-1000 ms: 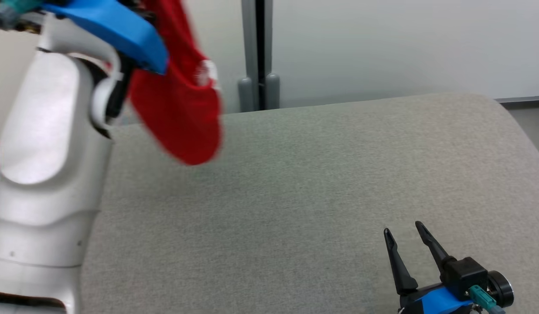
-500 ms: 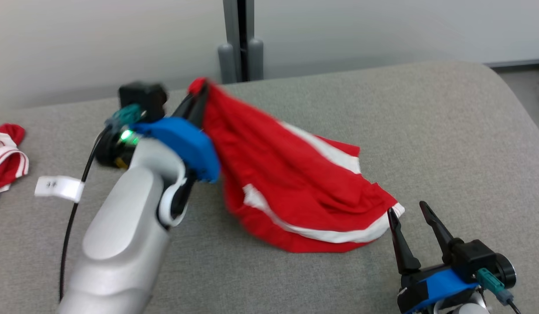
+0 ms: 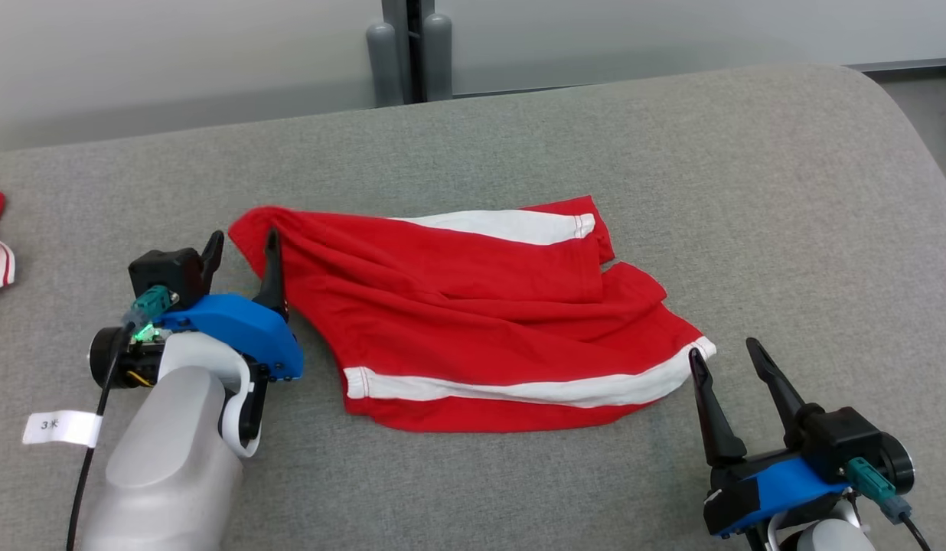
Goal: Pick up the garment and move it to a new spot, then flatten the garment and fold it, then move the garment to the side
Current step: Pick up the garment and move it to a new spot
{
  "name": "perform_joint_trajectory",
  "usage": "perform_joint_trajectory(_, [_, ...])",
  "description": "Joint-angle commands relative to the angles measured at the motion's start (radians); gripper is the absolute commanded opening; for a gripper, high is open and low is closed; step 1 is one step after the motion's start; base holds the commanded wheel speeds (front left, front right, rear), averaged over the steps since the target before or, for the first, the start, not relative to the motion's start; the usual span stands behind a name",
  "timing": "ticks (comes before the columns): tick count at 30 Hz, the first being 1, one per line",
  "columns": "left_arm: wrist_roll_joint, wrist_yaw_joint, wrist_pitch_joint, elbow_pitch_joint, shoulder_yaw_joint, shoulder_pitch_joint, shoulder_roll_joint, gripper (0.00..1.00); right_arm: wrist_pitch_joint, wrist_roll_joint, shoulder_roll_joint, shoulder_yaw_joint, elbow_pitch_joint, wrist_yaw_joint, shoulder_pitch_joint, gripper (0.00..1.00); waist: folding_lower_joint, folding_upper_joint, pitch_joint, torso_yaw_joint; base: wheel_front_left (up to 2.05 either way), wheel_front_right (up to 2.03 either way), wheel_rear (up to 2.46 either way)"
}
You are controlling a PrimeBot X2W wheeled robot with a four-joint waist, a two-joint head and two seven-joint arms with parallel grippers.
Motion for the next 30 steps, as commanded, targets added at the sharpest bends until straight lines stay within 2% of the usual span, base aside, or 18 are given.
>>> perform_joint_trajectory(1, [-0.005, -0.015, -0.025, 0.017, -0.004, -0.007, -0.002, 1.0, -0.001, -0.002, -0.004, -0.003, 0.003, 0.0, -0.013, 1.0, -0.0001, 0.0, -0.003, 0.008, 0.0, 0.0, 0.0])
perform_joint_trajectory(6, [0.006, -0.036, -0.061, 0.036, -0.022, 0.028, -0.021, 1.0, -0.001, -0.008, -0.004, -0.016, 0.005, 0.0, -0.004, 1.0, -0.0001, 0.0, -0.023, 0.037, 0.0, 0.0, 0.0])
perform_joint_trajectory(12, [0.02, -0.05, -0.081, -0.015, -0.023, 0.094, -0.032, 1.0, -0.001, -0.018, -0.004, -0.023, 0.004, 0.0, 0.011, 1.0, -0.0001, 0.0, -0.058, 0.064, 0.0, 0.0, 0.0])
perform_joint_trajectory(21, [0.09, -0.011, -0.083, -0.289, 0.056, 0.342, -0.03, 1.0, -0.001, -0.035, -0.004, -0.057, -0.023, 0.0, 0.054, 1.0, -0.0001, 0.0, -0.154, 0.1, 0.0, 0.0, 0.0])
perform_joint_trajectory(30, [0.116, 0.006, -0.083, -0.447, 0.121, 0.564, -0.087, 1.0, -0.001, -0.025, -0.004, -0.077, -0.023, 0.0, 0.118, 1.0, -0.0001, 0.0, -0.232, 0.13, 0.0, 0.0, 0.0])
